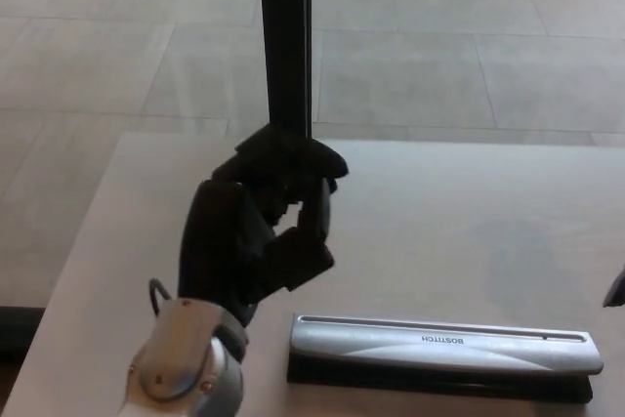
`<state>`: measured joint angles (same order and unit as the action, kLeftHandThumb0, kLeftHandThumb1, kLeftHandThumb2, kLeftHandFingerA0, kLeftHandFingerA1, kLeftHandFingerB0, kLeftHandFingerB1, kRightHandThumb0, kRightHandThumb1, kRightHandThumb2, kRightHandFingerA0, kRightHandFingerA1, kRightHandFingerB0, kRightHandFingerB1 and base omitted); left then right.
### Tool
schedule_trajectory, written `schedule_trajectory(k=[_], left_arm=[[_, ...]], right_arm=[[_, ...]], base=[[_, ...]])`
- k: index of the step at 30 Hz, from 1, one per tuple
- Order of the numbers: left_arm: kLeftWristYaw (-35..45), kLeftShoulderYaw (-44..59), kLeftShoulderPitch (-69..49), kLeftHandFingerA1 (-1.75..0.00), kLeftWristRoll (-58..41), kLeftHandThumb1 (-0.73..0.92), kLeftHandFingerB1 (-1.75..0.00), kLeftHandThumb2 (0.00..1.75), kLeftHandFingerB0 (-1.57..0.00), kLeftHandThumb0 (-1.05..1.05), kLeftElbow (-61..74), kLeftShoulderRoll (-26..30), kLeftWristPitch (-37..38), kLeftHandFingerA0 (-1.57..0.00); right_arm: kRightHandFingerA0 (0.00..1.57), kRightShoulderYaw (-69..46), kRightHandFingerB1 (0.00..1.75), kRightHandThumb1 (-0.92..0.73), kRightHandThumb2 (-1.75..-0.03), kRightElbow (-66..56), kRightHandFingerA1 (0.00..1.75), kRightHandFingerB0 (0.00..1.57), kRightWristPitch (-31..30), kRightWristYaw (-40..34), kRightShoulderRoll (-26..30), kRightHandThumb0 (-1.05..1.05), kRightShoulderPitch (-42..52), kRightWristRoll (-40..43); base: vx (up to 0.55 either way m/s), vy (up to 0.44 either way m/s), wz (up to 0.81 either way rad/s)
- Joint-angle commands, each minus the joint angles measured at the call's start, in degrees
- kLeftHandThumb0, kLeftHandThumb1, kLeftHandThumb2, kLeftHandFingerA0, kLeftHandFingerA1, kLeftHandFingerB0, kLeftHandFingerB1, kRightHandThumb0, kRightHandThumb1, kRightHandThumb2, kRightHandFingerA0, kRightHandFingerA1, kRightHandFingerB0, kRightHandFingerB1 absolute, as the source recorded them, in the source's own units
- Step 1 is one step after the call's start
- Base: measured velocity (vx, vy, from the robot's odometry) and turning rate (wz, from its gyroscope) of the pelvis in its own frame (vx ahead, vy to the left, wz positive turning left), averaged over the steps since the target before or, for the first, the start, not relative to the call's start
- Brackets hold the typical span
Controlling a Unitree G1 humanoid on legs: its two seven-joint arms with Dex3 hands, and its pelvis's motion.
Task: A hole pucnch is kept on the middle on the desk infront of the robot and the robot uses both its hands as fists to press on it and use it
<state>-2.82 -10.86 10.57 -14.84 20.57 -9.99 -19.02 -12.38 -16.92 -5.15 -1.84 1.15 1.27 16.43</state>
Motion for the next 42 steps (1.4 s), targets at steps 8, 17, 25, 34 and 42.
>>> schedule_trajectory(k=[8, 17, 25, 34, 42], left_arm=[[-4.39, -7.97, -3.66, -1.75, -2.42, 0.68, -1.67, 1.17, -0.55, -0.33, -5.16, -7.18, -12.78, -0.90], [-12.44, -9.94, -8.38, -1.75, 0.89, 0.68, -1.74, 1.11, -0.58, -0.34, -15.77, -12.65, -0.26, -0.98], [-18.04, -10.80, -8.69, -1.75, 3.91, 0.85, -1.75, 0.86, -0.54, -0.43, -26.74, -14.98, 11.40, -0.91], [-21.91, -10.96, -7.38, -1.75, 4.97, 0.84, -1.73, 0.82, -0.54, -0.46, -32.20, -16.21, 19.67, -0.86], [-33.53, -11.63, -6.94, -1.75, 11.95, 0.88, -1.67, 0.76, -0.56, -0.39, -42.16, -19.44, 33.29, -0.96]], right_arm=[[1.11, 12.75, 1.70, -0.64, -1.30, -3.92, 1.75, 0.63, -8.32, 2.02, 0.64, -0.23, 4.50, -3.07], [1.11, 15.30, 1.75, -0.65, -1.31, -0.16, 1.75, 0.67, -5.25, 0.32, -1.41, -0.25, 4.67, -5.75], [1.26, 15.16, 1.50, -0.66, -1.32, 6.59, 1.75, 0.83, -0.87, -0.96, -2.63, -0.19, 4.27, -8.43], [1.00, 11.97, 1.75, -0.68, -1.23, 26.88, 1.75, 0.66, 15.82, -9.66, -2.59, -0.17, 1.20, -16.26], [0.98, 13.09, 1.75, -0.72, -1.11, 37.58, 1.75, 0.65, 32.81, -15.77, -2.88, -0.20, 1.74, -23.17]], base=[[0.00, 0.000, 0.00], [0.00, 0.000, 0.00], [0.00, 0.000, 0.00], [0.00, 0.000, 0.00], [0.00, 0.000, 0.00]])
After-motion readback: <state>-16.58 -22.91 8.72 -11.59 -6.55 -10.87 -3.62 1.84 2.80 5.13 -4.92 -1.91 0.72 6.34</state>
